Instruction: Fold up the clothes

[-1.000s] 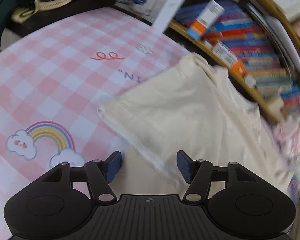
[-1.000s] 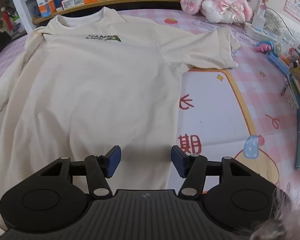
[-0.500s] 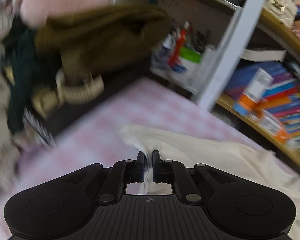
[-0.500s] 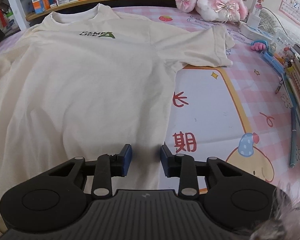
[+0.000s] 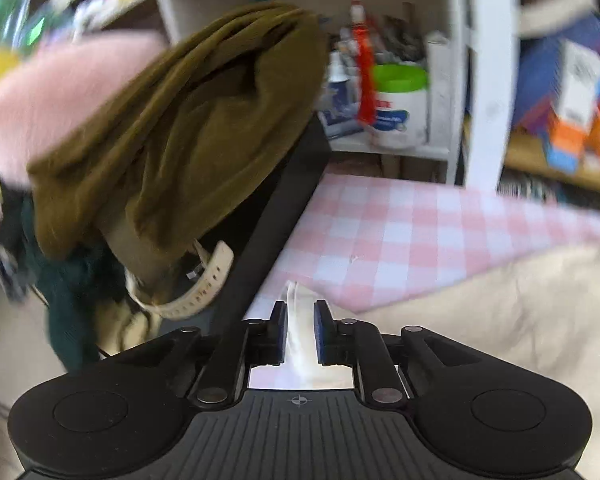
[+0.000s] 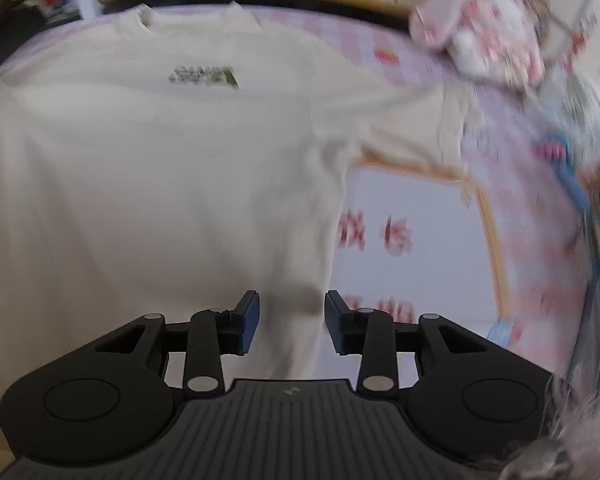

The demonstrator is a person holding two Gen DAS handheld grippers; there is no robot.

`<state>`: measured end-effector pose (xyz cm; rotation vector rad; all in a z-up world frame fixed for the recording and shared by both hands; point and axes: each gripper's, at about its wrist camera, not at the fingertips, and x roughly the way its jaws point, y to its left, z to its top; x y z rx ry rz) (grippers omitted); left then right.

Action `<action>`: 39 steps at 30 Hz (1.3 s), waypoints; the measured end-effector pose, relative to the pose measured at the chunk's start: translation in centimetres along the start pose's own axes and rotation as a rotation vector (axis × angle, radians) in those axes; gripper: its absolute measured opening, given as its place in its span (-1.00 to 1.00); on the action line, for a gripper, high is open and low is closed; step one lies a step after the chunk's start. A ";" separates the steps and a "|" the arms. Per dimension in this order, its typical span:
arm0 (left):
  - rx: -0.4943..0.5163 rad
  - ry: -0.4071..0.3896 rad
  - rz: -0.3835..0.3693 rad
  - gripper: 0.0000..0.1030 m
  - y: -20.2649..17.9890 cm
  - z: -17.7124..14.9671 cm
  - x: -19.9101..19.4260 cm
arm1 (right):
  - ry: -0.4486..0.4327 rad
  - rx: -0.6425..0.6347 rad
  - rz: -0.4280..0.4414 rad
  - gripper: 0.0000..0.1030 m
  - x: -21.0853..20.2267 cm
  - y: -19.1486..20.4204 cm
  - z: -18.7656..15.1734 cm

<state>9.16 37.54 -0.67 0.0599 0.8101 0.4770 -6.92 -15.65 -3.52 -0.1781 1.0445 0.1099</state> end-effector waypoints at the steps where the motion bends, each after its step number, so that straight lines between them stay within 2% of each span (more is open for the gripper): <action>1: 0.029 -0.025 0.006 -0.69 -0.4 -0.3 -0.8 | -0.018 -0.019 -0.005 -0.31 -0.2 -0.6 0.9; 3: 0.033 -0.080 -0.069 -0.68 -1.4 -1.1 -3.3 | -0.045 -0.037 -0.043 -0.26 0.0 -2.6 3.0; 5: 0.016 -0.094 -0.227 -0.67 -2.9 -2.3 -5.7 | -0.059 -0.022 -0.094 -0.12 0.8 -5.4 5.4; 7: 0.011 -0.058 -0.374 -0.65 -5.1 -4.0 -7.5 | -0.053 0.049 -0.107 0.04 2.5 -9.2 7.7; 9: 0.001 -0.018 -0.448 -0.65 -7.1 -5.9 -8.8 | -0.040 0.112 -0.087 0.05 4.0 -11.4 8.8; 11: 0.013 0.006 -0.490 -0.65 -9.1 -7.9 -10.1 | -0.026 0.172 -0.060 0.05 5.4 -13.1 9.7; 17: 0.116 0.096 -0.507 -0.65 -14.1 -11.9 -11.5 | 0.017 0.349 0.020 0.01 9.6 -18.3 12.2; 18: 0.120 0.111 -0.503 -0.65 -14.5 -12.2 -11.6 | 0.024 0.378 0.034 -0.07 10.3 -19.1 12.7; 19: 0.119 0.124 -0.499 -0.65 -14.6 -12.4 -11.7 | 0.027 0.384 0.047 -0.18 10.7 -19.5 13.2; 20: 0.118 0.136 -0.494 -0.65 -14.8 -12.7 -11.8 | 0.026 0.373 0.059 -0.52 10.8 -19.4 13.7; 21: 0.112 0.143 -0.493 -0.65 -14.8 -12.8 -11.9 | 0.025 0.361 0.072 -0.76 10.8 -19.3 14.2; 22: 0.104 0.148 -0.492 -0.65 -14.8 -12.8 -11.9 | 0.024 0.350 0.084 -0.83 10.9 -19.3 14.8; 25: 0.084 0.151 -0.493 -0.65 -14.5 -13.3 -12.7 | -0.156 0.278 0.136 -0.83 5.1 -18.4 15.7; 27: 0.079 0.150 -0.492 -0.64 -14.6 -13.8 -12.9 | -0.250 0.263 0.168 -0.83 0.9 -18.1 14.5; 28: 0.076 0.144 -0.492 -0.62 -14.6 -14.0 -13.0 | -0.246 0.267 0.151 -0.83 -0.1 -18.2 13.2; 29: 0.077 0.143 -0.495 -0.61 -14.7 -14.0 -13.0 | -0.203 0.270 0.116 -0.83 0.3 -18.2 11.9; 31: 0.088 0.151 -0.506 -0.60 -14.8 -13.9 -13.0 | -0.059 0.303 0.069 -0.83 3.1 -18.7 9.8; 33: 0.098 0.162 -0.516 -0.60 -14.9 -13.6 -12.9 | 0.051 0.377 0.071 -0.83 6.1 -19.7 7.6; 36: 0.123 0.164 -0.515 -0.59 -15.2 -13.5 -12.9 | 0.064 0.383 0.051 -0.78 7.0 -19.7 6.7; 39: 0.127 0.162 -0.512 -0.58 -15.2 -13.5 -12.9 | 0.039 0.333 -0.016 -0.29 6.4 -19.8 7.2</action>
